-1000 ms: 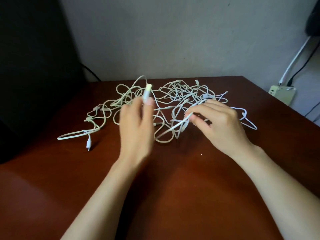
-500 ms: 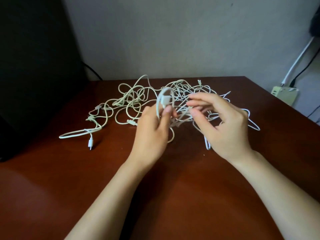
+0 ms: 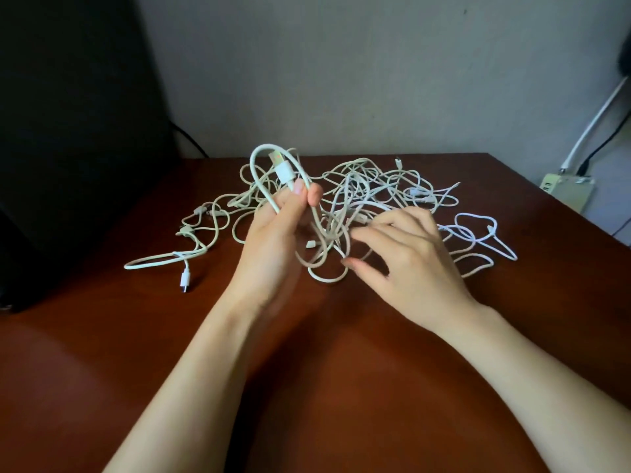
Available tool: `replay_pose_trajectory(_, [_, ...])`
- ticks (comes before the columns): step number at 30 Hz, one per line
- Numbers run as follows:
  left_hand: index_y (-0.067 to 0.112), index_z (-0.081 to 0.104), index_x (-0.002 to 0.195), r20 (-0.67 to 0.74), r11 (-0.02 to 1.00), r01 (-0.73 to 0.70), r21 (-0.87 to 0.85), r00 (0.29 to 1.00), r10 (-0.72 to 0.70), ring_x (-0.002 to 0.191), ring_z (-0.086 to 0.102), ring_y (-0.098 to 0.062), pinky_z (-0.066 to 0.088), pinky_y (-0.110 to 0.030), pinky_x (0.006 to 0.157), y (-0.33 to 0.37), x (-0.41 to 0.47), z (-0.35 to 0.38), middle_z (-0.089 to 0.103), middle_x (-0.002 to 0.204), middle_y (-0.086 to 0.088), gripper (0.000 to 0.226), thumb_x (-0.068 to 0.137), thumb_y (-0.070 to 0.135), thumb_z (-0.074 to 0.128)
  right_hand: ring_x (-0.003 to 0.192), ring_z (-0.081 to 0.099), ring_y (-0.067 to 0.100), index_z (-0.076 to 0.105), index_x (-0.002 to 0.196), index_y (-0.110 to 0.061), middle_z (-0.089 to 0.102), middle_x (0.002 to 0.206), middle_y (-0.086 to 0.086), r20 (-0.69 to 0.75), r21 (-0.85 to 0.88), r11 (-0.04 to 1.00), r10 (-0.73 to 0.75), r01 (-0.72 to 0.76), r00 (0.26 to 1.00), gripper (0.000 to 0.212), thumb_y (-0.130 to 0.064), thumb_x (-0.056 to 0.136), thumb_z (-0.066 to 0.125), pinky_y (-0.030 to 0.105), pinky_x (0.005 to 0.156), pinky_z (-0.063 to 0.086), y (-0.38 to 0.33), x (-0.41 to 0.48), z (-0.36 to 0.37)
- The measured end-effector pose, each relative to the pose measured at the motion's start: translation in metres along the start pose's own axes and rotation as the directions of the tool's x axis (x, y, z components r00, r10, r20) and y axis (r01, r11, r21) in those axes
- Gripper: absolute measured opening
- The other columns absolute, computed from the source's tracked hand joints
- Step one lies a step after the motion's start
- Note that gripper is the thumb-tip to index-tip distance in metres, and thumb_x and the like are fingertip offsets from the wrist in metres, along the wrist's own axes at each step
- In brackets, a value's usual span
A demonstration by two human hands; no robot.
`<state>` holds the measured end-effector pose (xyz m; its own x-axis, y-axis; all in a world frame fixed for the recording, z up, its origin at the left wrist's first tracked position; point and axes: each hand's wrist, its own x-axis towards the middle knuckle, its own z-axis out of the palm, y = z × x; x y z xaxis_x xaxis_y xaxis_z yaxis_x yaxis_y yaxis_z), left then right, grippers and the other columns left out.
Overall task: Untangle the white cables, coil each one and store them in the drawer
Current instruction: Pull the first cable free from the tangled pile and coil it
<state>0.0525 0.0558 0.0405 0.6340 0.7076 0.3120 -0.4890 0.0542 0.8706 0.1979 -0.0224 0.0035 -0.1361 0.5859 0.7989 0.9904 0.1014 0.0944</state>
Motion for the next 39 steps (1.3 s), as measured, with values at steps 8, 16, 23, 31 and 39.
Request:
replay_pose_trajectory(8, [0.020,0.042,0.071,0.009,0.967,0.084,-0.241,0.996,-0.085,0.051,0.031,-0.006,0.036,-0.020,0.054,0.006,0.006,-0.010,0.028,0.058,0.009,0.034,0.103,0.022,0.030,0.070,0.057,0.018,0.060,0.078,-0.008,0.062,0.068,-0.002,-0.028,0.106,0.985,0.140,-0.136,0.990,0.023,-0.021,0.094,0.049,0.029,0.102,0.030,0.003,-0.002,0.001])
replay_pose_trajectory(16, [0.020,0.049,0.055,-0.024,0.946,0.088,-0.313,0.995,-0.100,0.053,0.023,-0.007,0.031,-0.016,0.049,0.008,0.008,-0.024,0.025,0.057,0.007,0.038,0.092,0.025,0.039,0.069,0.041,0.017,0.071,0.087,-0.003,0.065,0.061,0.006,-0.386,0.047,0.942,0.325,-0.333,0.863,0.018,-0.014,0.092,0.056,0.032,0.069,0.036,0.020,0.006,-0.017])
replay_pose_trajectory(23, [0.021,0.049,0.055,-0.052,0.929,0.071,-0.364,0.994,-0.097,0.054,0.029,-0.007,0.037,-0.021,0.063,0.008,0.009,-0.029,0.028,0.058,0.008,0.050,0.101,0.025,0.029,0.049,0.035,0.020,0.074,0.091,-0.014,0.064,0.059,0.004,-0.377,-0.079,0.827,0.493,-0.557,0.784,0.018,-0.020,0.093,0.057,0.033,0.066,0.031,0.054,-0.005,-0.018])
replay_pose_trajectory(31, [0.019,0.049,0.054,-0.170,0.979,0.096,-0.178,0.977,-0.126,0.052,0.034,-0.006,0.047,-0.022,0.061,-0.001,0.009,-0.020,0.033,0.056,0.007,0.049,0.101,0.017,0.033,0.067,0.064,0.026,0.073,0.091,-0.010,0.072,0.083,0.005,-0.167,0.096,0.848,0.530,-0.521,0.832,0.019,-0.019,0.089,0.057,0.031,0.062,0.045,0.049,-0.012,-0.005])
replay_pose_trajectory(39, [0.016,0.042,0.051,-0.343,0.886,0.091,0.454,0.936,0.080,0.047,0.041,-0.011,0.031,-0.019,0.043,-0.011,0.004,-0.019,0.044,0.049,0.000,0.021,0.067,0.030,0.044,0.044,0.051,0.015,0.075,0.085,-0.010,0.066,0.059,0.001,-0.305,0.074,0.955,0.295,-0.286,0.905,0.018,-0.018,0.089,0.059,0.029,0.046,0.040,0.024,-0.004,-0.009])
